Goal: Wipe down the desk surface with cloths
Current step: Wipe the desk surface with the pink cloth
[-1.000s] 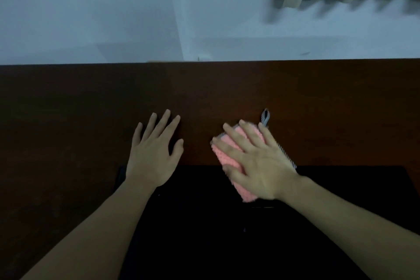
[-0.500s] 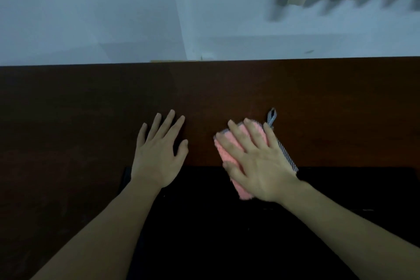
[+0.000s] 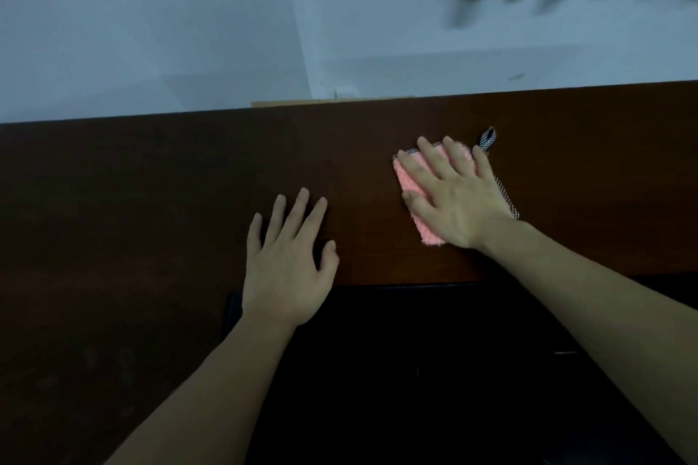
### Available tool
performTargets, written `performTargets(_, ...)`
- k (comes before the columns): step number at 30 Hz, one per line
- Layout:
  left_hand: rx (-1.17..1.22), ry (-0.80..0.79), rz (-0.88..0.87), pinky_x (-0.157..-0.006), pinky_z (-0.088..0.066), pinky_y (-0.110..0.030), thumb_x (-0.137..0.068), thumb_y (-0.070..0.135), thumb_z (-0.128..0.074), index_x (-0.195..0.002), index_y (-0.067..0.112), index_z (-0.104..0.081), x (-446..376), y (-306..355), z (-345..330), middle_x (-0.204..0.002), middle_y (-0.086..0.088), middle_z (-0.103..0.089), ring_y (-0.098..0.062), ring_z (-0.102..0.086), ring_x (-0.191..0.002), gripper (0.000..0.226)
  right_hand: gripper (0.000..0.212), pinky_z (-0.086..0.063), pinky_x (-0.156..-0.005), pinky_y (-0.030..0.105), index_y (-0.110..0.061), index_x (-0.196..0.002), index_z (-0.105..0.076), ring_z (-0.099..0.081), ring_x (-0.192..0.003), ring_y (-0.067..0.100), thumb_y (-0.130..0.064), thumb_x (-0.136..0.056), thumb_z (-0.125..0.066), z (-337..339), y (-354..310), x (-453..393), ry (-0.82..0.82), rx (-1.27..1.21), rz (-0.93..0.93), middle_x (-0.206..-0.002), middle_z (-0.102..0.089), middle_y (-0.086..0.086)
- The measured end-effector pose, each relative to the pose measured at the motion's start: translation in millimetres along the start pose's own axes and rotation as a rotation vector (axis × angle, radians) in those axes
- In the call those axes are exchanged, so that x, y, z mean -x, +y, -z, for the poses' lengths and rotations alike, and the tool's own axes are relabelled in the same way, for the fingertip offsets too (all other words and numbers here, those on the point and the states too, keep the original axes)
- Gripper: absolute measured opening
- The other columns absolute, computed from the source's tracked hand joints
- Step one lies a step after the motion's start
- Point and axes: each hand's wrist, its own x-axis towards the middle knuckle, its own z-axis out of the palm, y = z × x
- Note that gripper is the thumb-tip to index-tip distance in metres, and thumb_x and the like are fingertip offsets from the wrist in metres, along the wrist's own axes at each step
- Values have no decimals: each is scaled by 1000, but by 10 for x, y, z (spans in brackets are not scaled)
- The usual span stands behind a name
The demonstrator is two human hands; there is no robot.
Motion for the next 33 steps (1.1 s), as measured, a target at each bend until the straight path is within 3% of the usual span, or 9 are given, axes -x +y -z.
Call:
performTargets(5, 8, -55, 4, -126, 5, -47, -104, 51, -28, -160, 39, -5, -13, 8, 60, -169, 11, 10, -15, 15, -154, 62, 66, 9, -123, 58, -43, -156, 21, 18, -155, 32, -64, -95, 11, -171, -191, 705, -22, 5, 81, -168, 19, 0)
performTargets(9, 15, -73, -2, -126, 6, -47, -104, 51, -27, -161, 38, -4, -13, 15, 75, -168, 11, 12, -15, 17, -154, 62, 62, -5, -119, 59, -41, -162, -1, -5, -156, 35, -64, -104, -9, -286, -192, 991, -31, 8, 185, -170, -7, 2)
performTargets(11, 12, -77, -2, -126, 6, -48, -105, 50, -27, -161, 38, -3, -12, 16, 77, -168, 10, 12, -16, 17, -154, 62, 63, 1, -122, 57, -48, -158, 9, 7, -157, 30, -69, -99, 1, -230, -117, 872, -44, 17, 210, -170, 3, -4)
performTargets(14, -2, -81, -4, -126, 6, -48, -105, 51, -26, -161, 38, -2, -10, 12, 80, -168, 10, 13, -17, 17, -154, 62, 63, 12, -124, 52, -55, -148, 26, 20, -155, 24, -73, -89, 16, -112, -13, 512, -1, 24, 106, -167, 20, -9)
performTargets(21, -27, -63, -18, -126, 2, -51, -104, 51, -26, -161, 36, -5, -3, 18, 66, -169, 7, 8, -19, 12, -155, 63, 63, 8, -123, 57, -43, -159, 9, 13, -156, 30, -61, -102, -10, -71, -181, 87, 39, -42, -150, -171, 12, -3)
performTargets(26, -53, -29, -20, -126, 3, -52, -105, 48, -27, -161, 35, -4, 33, 47, 64, -169, 7, 13, -19, 13, -155, 63, 63, 11, -123, 57, -41, -158, 18, 19, -155, 31, -61, -100, 1, -220, -399, 724, 12, -34, 5, -168, 20, -2)
performTargets(29, -100, -14, -27, -125, 3, -55, -104, 48, -27, -161, 35, -3, 37, 63, 64, -168, 6, 15, -20, 16, -154, 63, 63, 11, -123, 56, -44, -159, 13, 18, -155, 30, -65, -100, 6, -323, -324, 1097, -3, -53, 120, -168, 16, -4)
performTargets(33, -194, -38, -26, -123, 5, -58, -102, 52, -15, -161, 35, -3, 32, 113, 87, -169, 7, 10, -22, 14, -155, 62, 60, 13, -123, 53, -49, -156, 15, 21, -154, 26, -67, -101, -1, -316, -45, 1024, 0, -19, 173, -167, 18, -8)
